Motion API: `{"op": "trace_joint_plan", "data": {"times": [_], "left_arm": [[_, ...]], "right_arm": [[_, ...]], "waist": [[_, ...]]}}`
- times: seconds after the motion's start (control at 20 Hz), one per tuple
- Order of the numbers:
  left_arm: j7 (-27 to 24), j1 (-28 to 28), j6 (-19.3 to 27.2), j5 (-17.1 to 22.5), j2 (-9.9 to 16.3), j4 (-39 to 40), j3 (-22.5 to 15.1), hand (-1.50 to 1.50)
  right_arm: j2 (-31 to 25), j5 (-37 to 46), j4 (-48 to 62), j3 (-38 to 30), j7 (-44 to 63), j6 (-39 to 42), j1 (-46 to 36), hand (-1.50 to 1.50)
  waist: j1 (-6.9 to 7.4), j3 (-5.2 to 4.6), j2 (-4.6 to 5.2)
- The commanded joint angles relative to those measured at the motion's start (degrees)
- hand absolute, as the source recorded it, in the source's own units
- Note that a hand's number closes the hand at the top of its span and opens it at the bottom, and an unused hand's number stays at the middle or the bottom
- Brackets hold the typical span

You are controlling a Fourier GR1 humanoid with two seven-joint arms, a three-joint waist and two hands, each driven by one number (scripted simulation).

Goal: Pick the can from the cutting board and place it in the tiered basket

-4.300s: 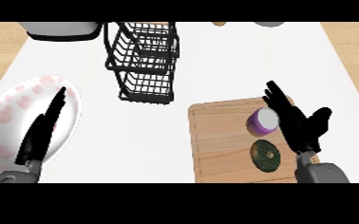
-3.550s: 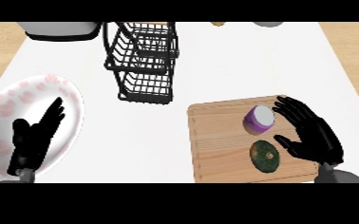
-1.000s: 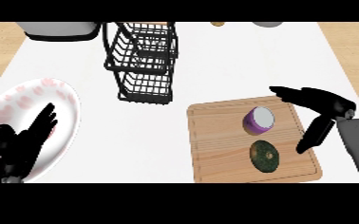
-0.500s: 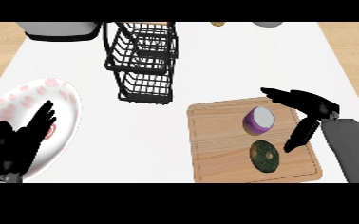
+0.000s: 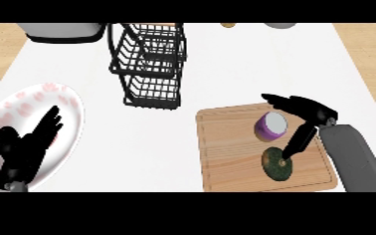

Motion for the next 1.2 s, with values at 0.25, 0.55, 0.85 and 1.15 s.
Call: {"op": "trace_joint_plan", "data": {"times": [0.25, 0.55, 0.85, 1.15], "left_arm": [[0.72, -0.7, -1.14, -0.28, -1.11, -0.25, 1.1, 0.0], [2.79, -1.54, 0.18, -2.08, -2.19, -2.82, 0.23, 0.0], [4.42, 2.98, -2.47, -0.69, -2.12, -7.32, 1.53, 0.0], [-2.32, 1.84, -2.45, -2.37, -2.85, -0.57, 2.5, 0.0]], "right_arm": [[8.33, 4.36, -0.97, 4.06, 1.89, -4.88, 1.53, -1.5], [5.01, 5.16, -0.79, 3.49, -11.24, -5.66, 3.69, 1.5], [4.97, 2.73, -4.04, -1.22, -7.65, -6.87, 3.99, 1.5], [3.42, 1.7, -5.46, -5.21, -4.75, -9.42, 2.55, 1.5]], "waist": [[-0.09, -0.02, -0.02], [-0.03, 0.02, 0.06], [-0.01, 0.01, -0.04], [-0.07, -0.01, 0.0]]}}
